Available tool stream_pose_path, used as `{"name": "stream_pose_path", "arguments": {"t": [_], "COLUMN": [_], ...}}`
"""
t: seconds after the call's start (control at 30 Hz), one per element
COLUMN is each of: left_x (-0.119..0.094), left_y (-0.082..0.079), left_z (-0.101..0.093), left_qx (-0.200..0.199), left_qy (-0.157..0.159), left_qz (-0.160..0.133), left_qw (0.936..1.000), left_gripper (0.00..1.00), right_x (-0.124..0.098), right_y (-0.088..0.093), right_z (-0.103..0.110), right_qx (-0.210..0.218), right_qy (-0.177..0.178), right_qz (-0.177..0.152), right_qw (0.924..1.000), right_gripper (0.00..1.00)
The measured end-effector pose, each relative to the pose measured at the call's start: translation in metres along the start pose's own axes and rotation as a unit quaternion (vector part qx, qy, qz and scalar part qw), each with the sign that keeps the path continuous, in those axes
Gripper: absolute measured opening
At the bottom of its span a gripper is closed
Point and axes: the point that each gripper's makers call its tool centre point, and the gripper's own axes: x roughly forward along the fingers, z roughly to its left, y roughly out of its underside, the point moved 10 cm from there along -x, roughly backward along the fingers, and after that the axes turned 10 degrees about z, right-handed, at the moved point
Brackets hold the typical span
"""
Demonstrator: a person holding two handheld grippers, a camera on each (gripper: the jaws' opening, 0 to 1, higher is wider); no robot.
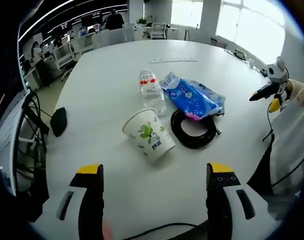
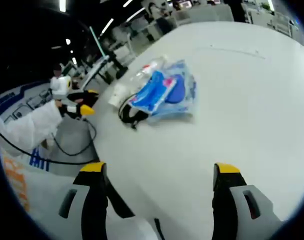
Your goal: Arrange the tabletop items into an orderly group along one side of the table until the central work area is clear of visible clutter.
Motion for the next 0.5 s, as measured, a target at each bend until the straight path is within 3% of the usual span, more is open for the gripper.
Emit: {"name": "stream_pose_path", "arguments": {"t": [0.5], "left_x": [-0.0024], "left_y": [-0.0058], "left_z": [0.0031], "left_qx": [0.000], "left_qy": [0.000], "left_qz": [0.000], "left_qw": [1.0000], "left_gripper": [0.88], "right_x": [0.0006], "right_y": [0.0005], "right_z": [0.0007], "right_qx": [0.013], "right_qy": [-0.010], "right_qz": [-0.004], "right_qw": [0.9999], "right_gripper": [0.87]}}
